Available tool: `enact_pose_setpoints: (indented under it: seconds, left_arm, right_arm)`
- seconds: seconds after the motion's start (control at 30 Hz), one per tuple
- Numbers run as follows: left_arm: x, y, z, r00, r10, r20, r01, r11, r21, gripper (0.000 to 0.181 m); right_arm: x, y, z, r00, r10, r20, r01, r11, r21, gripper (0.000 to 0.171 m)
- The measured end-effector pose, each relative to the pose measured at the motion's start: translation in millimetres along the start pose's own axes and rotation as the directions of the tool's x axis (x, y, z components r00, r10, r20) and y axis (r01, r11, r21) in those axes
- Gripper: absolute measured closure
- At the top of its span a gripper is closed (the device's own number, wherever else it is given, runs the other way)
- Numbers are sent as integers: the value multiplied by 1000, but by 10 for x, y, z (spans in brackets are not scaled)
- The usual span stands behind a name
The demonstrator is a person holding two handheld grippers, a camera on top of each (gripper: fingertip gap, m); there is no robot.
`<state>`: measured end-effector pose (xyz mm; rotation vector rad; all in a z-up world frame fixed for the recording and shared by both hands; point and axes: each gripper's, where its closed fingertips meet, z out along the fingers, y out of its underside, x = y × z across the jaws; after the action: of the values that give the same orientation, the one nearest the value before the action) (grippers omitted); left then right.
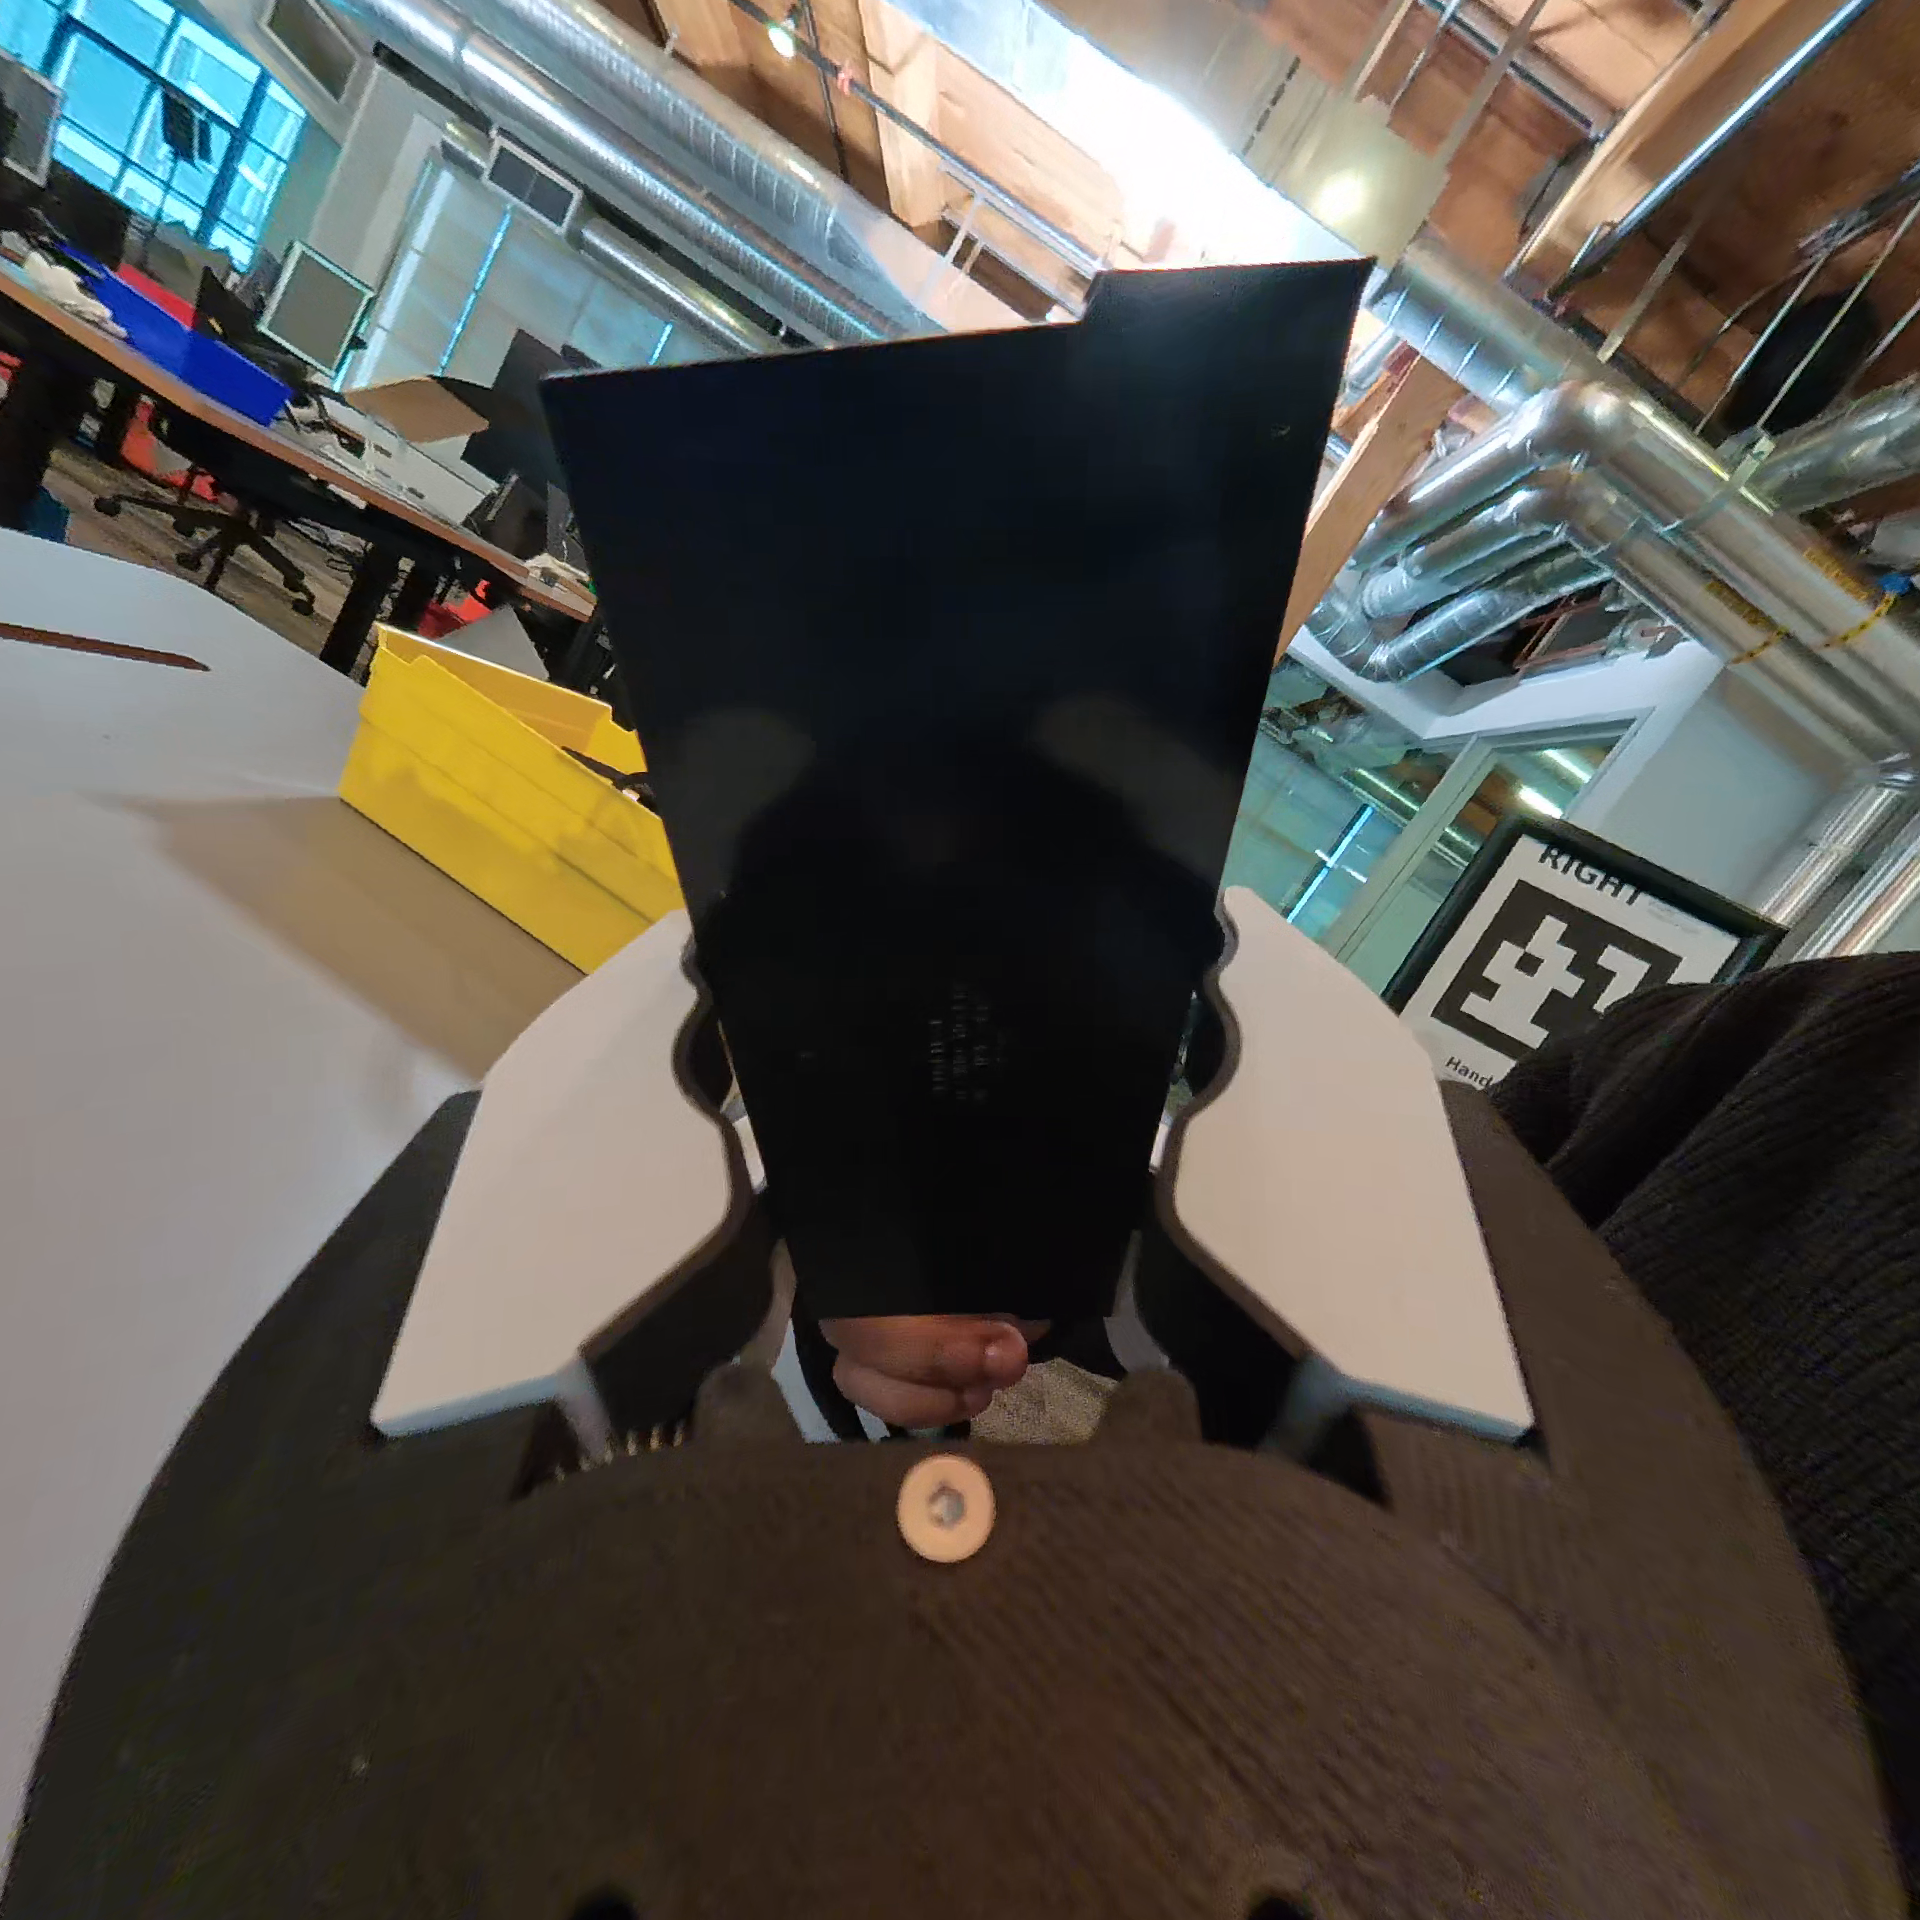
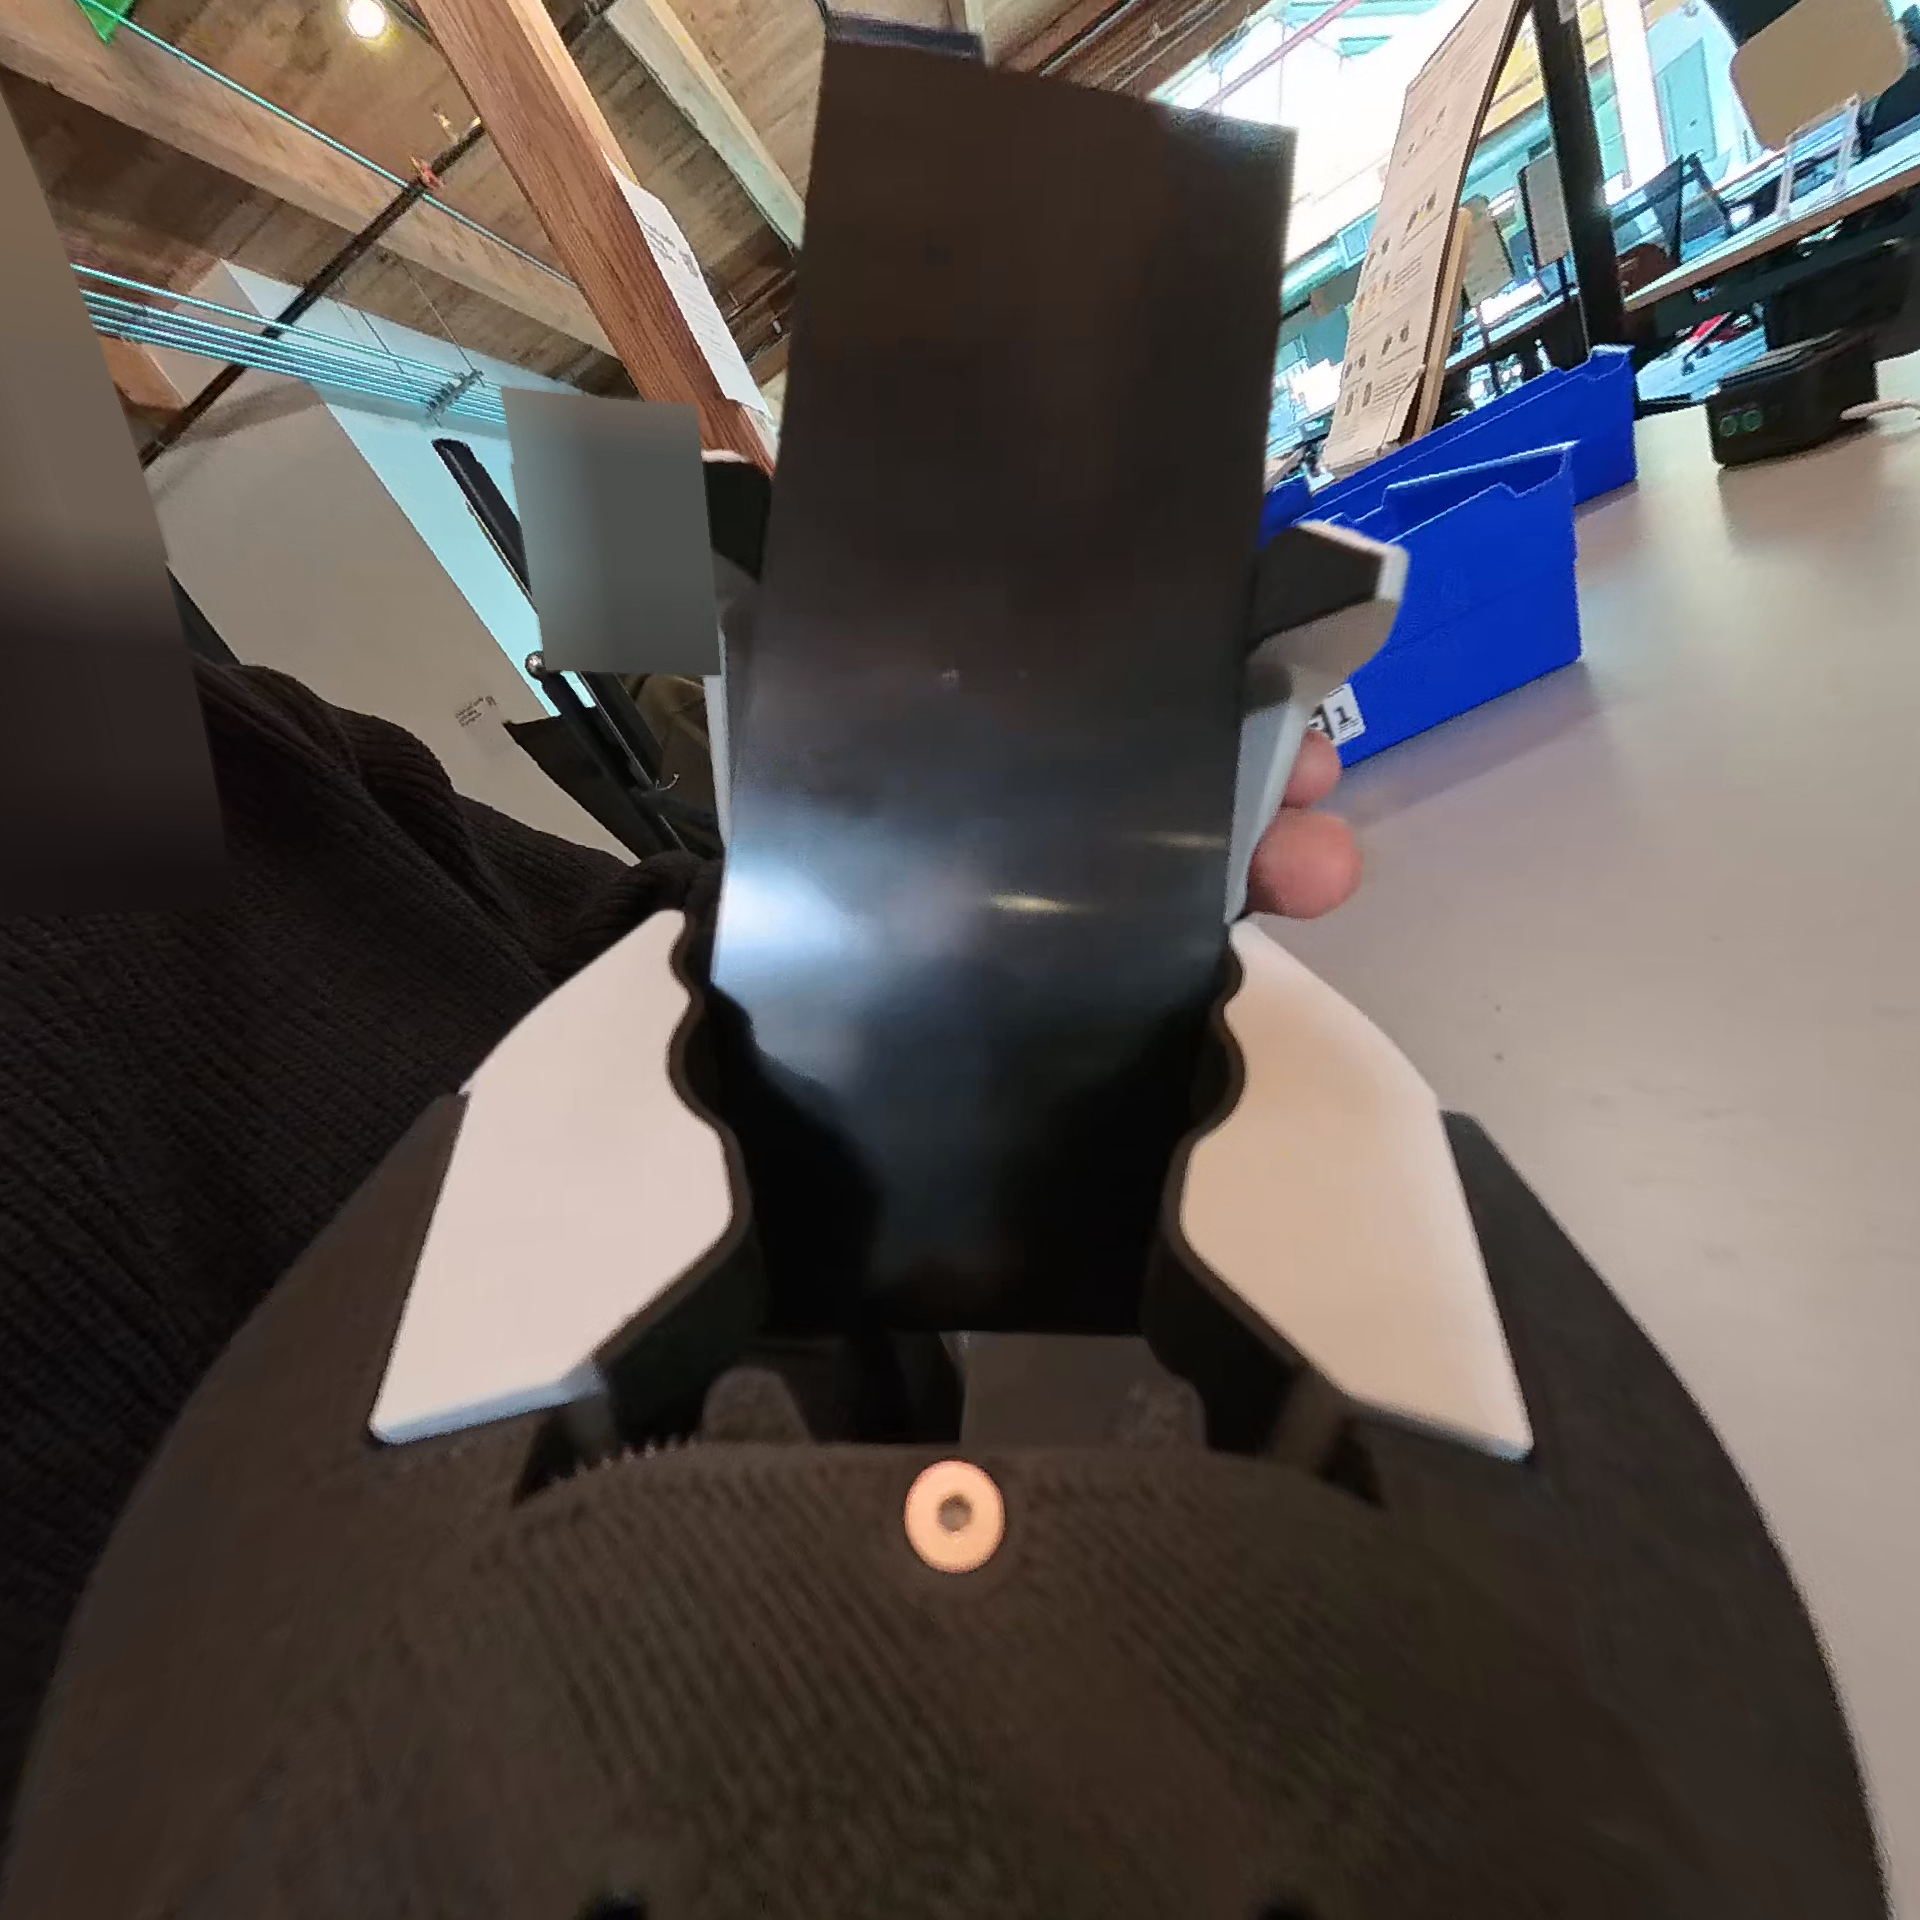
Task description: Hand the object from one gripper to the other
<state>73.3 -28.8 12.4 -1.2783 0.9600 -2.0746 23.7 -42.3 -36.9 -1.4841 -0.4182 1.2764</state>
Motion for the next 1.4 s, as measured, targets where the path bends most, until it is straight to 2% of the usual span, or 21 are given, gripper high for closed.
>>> enact_pose_setpoints:
  seconds: [0.17, 0.27, 0.4, 0.47, 0.57, 0.67, 0.77, 0.83, 0.93, 1.03, 1.17, 1.2, 1.23, 1.33, 1.4]
  left_arm:
    - [-15, -2, -2, 1000, 19, 17, -19, 1000, 5, 92]
    - [-68, -78, -46, 996, 63, 61, -65, 998, 25, 92]
    - [-323, -242, -185, 965, 120, 232, -130, 991, 28, 92]
    - [-550, -282, -306, 903, 209, 376, -210, 977, -39, 92]
    - [-844, -308, -497, 728, 430, 534, -360, 903, -236, 92]
    - [-934, -313, -567, 569, 599, 563, -447, 800, -400, 93]
    - [-914, -204, -507, 498, 677, 541, -470, 736, -488, 93]
    - [-868, -90, -425, 494, 698, 519, -476, 716, -511, 93]
    - [-753, 93, -275, 530, 703, 474, -478, 709, -518, 93]
    - [-645, 226, -163, 527, 734, 429, -501, 676, -540, 94]
    - [-525, 369, -50, 529, 759, 380, -524, 644, -557, 93]
    - [-500, 405, -26, 535, 759, 370, -525, 643, -558, 94]
    - [-497, 428, -18, 532, 763, 366, -526, 637, -563, 93]
    - [-451, 438, 9, 561, 748, 354, -536, 655, -533, 93]
    - [-379, 422, 27, 586, 741, 327, -559, 662, -499, 110]
  right_arm:
    - [58, 15, -5, 999, -20, -37, 20, 1000, -7, 80]
    - [207, -18, -84, 995, 4, -99, -3, 1000, 14, 73]
    - [473, -111, -286, 972, 11, -236, 0, 999, 48, 76]
    - [559, -173, -386, 954, -27, -300, 44, 998, 50, 77]
    - [598, -244, -464, 926, -98, -364, 118, 992, 34, 82]
    - [567, -286, -463, 899, -168, -404, 187, 982, 10, 92]
    - [478, -360, -417, 861, -261, -437, 281, 960, -20, 99]
    - [388, -407, -371, 830, -333, -447, 349, 936, -47, 103]
    - [260, -448, -309, 778, -432, -457, 442, 892, -92, 110]
    - [198, -446, -270, 750, -480, -455, 482, 868, -123, 116]
    - [198, -441, -276, 756, -467, -458, 470, 875, -117, 131]
    - [179, -445, -283, 769, -457, -447, 462, 881, -106, 140]
    - [142, -445, -287, 787, -448, -424, 454, 886, -94, 157]
    - [164, -483, -353, 800, -401, -447, 411, 908, -79, 165]
    - [145, -533, -391, 830, -357, -429, 377, 925, -41, 167]
